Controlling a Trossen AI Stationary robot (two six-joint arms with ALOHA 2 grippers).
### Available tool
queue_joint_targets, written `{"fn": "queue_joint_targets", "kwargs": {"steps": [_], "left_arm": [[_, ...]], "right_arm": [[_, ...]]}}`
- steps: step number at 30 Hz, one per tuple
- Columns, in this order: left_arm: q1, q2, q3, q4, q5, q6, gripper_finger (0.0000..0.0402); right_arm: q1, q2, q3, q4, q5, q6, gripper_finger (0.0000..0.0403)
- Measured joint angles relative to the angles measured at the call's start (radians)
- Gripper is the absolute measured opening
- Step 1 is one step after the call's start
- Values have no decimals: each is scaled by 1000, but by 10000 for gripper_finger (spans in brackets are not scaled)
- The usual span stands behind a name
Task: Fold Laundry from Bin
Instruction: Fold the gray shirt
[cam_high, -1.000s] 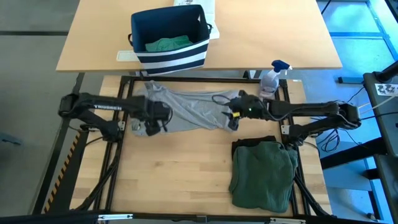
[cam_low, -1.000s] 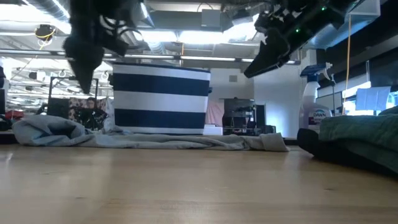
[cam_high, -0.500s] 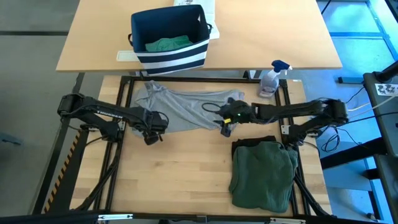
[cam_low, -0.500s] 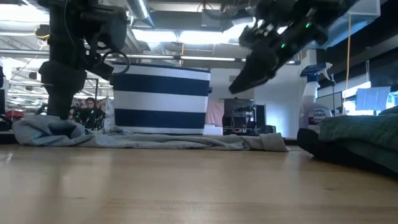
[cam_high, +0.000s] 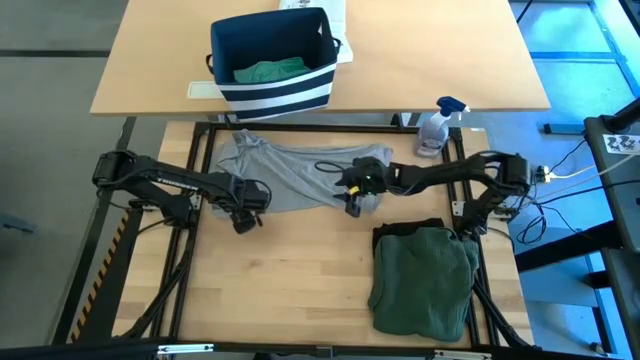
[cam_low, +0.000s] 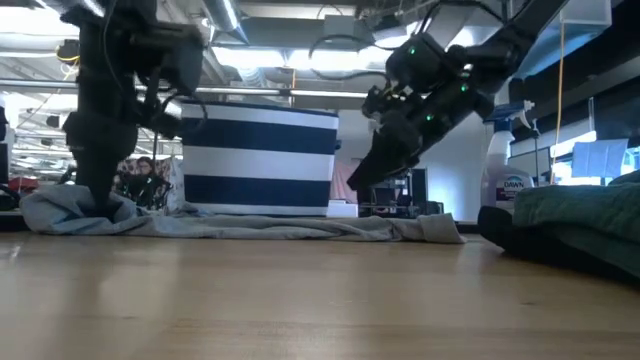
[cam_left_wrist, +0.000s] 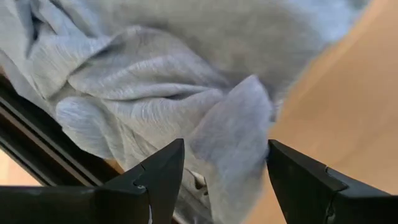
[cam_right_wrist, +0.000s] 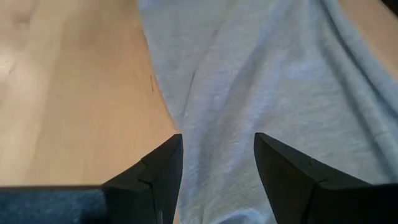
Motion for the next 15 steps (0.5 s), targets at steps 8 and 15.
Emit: {"fn": "queue_joint_targets", "kwargs": {"steps": [8, 15], "left_arm": [[26, 0, -56, 25, -39, -56, 182], [26, 0, -48, 84, -26, -105, 34]], "right_arm": [[4, 102, 50, 19, -51, 31, 198], [2, 234, 197, -130, -39, 32, 198]]}}
